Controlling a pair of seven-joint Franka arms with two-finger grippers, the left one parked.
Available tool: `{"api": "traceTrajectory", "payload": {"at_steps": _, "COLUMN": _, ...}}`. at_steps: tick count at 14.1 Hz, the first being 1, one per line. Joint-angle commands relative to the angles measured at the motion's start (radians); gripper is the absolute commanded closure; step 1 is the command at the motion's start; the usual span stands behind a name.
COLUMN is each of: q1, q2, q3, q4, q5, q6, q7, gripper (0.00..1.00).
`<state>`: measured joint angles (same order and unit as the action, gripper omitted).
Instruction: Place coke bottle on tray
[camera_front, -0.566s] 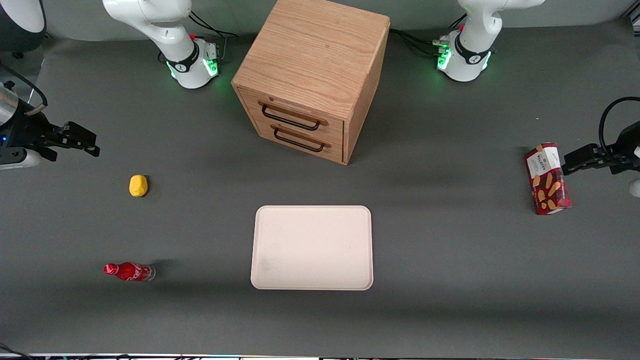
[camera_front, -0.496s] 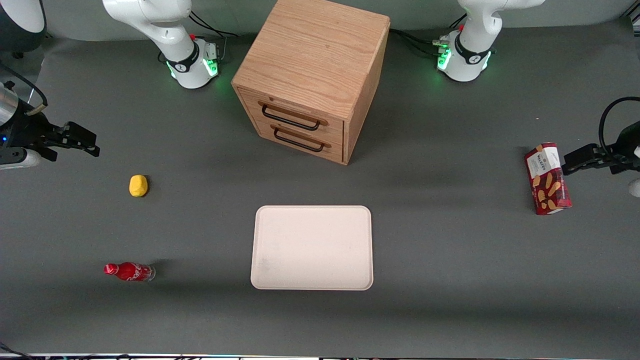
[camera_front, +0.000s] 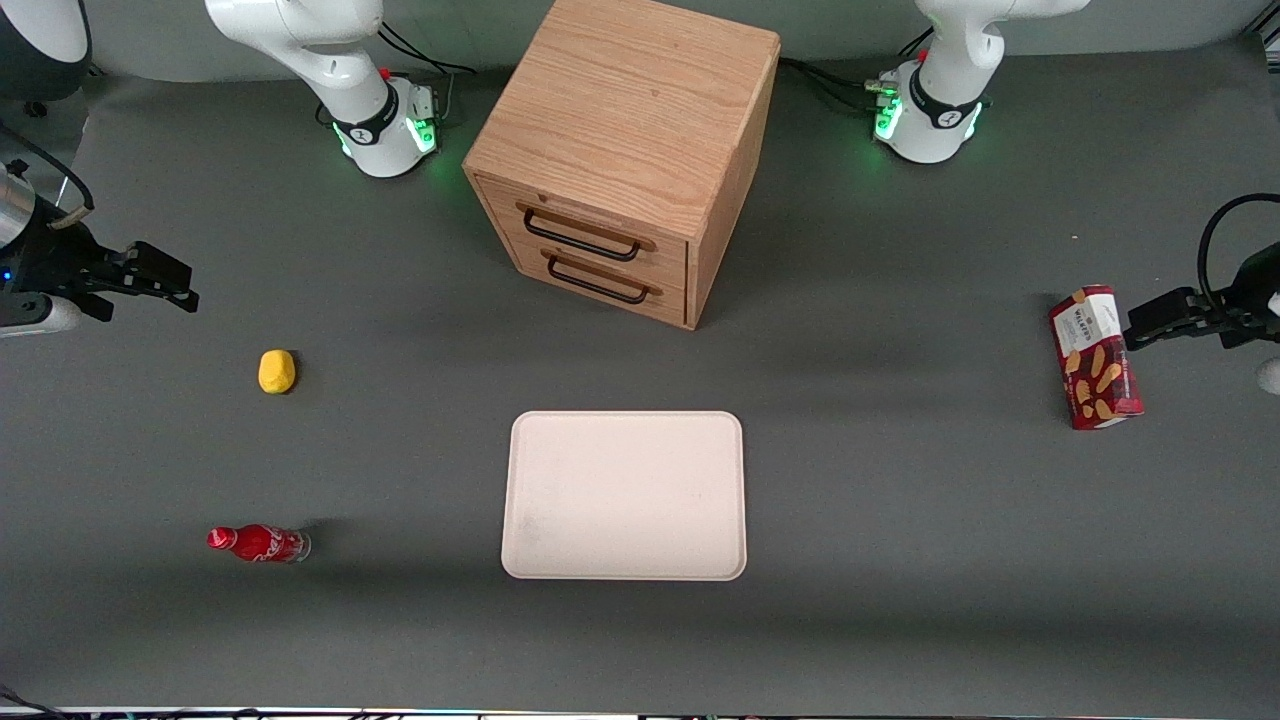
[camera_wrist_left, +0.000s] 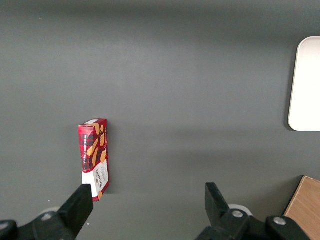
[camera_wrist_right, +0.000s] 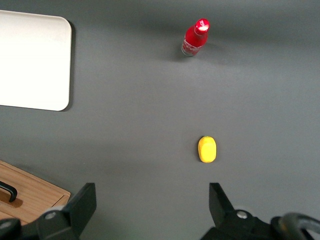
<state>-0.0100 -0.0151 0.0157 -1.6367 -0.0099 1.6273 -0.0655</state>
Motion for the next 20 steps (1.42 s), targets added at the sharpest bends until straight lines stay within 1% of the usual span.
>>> {"api": "traceTrajectory", "payload": {"at_steps": 1, "q1": 0.016, "q2": -0.028, "q3": -0.014, "q4": -0.025, "q5": 0.013, "q6": -0.004, "q7": 0.023, "gripper": 0.00}}
{"api": "traceTrajectory", "payload": {"at_steps": 6, "q1": 0.005, "q2": -0.017, "q3": -0.017, "q4": -0.017, "q5": 0.013, "q6": -0.003, "q7": 0.012, "gripper": 0.00}}
{"api": "traceTrajectory", "payload": {"at_steps": 9, "q1": -0.008, "q2": 0.026, "q3": -0.017, "q4": 0.037, "q5": 0.011, "q6": -0.003, "q7": 0.009, "gripper": 0.00}}
{"api": "traceTrajectory", "payload": {"at_steps": 14, "q1": -0.034, "q2": 0.139, "q3": -0.020, "q4": 0.178, "q5": 0.013, "q6": -0.006, "q7": 0.006, "gripper": 0.00}}
{"api": "traceTrajectory", "payload": {"at_steps": 17, "q1": -0.061, "q2": 0.257, "q3": -0.020, "q4": 0.340, "q5": 0.016, "q6": -0.082, "q7": -0.045, "gripper": 0.00}}
{"api": "traceTrajectory", "payload": {"at_steps": 20, "q1": -0.091, "q2": 0.377, "q3": -0.014, "q4": 0.478, "q5": 0.017, "q6": -0.113, "q7": -0.082, "gripper": 0.00}}
